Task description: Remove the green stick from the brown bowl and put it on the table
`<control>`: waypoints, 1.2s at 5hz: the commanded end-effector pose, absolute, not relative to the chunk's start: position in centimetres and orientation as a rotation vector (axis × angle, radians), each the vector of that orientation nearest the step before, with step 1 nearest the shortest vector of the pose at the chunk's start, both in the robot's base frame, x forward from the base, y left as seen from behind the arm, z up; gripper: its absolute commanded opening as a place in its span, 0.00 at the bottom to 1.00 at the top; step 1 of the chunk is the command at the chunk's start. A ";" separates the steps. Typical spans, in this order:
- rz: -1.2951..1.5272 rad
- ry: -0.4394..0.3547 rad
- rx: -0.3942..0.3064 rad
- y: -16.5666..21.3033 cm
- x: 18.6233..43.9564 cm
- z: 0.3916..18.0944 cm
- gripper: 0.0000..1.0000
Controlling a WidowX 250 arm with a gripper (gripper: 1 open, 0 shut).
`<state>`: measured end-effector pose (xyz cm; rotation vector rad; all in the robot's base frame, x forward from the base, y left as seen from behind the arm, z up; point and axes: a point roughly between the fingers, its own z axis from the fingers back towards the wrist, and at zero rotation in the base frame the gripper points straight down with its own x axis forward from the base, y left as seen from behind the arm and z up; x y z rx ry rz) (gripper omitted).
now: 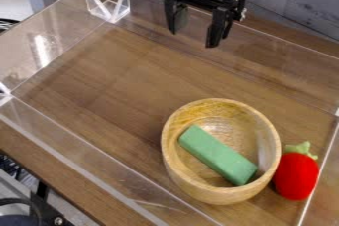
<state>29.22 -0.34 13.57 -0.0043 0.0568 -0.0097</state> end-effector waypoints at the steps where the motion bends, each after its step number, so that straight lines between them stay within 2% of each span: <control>1: -0.025 0.084 -0.007 -1.4 27.7 11.9 1.00; 2: 0.022 0.102 -0.018 -3.3 24.4 11.7 1.00; 3: 0.161 0.073 -0.024 -5.5 21.2 12.5 1.00; 5: 0.584 -0.002 -0.075 -8.7 19.4 11.0 1.00; 6: 0.775 -0.032 -0.113 -8.5 18.3 10.6 1.00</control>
